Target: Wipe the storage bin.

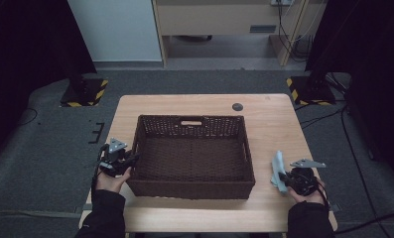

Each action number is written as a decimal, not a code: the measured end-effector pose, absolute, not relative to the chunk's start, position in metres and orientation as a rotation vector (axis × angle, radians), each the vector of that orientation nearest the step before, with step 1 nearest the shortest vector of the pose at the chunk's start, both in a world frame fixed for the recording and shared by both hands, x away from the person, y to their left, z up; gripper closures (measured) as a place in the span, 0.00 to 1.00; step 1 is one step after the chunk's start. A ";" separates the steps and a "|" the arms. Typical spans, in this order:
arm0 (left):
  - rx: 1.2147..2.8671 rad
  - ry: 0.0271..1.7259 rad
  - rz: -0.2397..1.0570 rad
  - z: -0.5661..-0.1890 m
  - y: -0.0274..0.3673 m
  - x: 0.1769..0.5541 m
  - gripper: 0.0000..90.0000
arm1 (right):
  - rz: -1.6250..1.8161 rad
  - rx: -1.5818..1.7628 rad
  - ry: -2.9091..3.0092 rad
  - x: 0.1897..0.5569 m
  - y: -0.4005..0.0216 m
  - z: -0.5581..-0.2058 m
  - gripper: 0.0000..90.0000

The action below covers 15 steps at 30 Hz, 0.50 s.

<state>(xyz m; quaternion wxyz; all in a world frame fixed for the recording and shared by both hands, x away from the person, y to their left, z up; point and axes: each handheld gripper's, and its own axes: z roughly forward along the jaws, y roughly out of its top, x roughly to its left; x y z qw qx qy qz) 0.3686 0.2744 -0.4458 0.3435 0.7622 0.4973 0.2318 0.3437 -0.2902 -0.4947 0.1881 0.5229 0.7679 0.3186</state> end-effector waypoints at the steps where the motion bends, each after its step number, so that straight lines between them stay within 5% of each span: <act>1: 1.984 1.289 0.605 -0.446 0.274 0.368 0.76 | 0.912 1.461 2.151 0.344 -0.289 -0.492 0.93; 15: 1.997 1.258 0.586 -0.446 0.261 0.366 0.77 | 1.052 1.360 2.053 0.361 -0.288 -0.472 0.93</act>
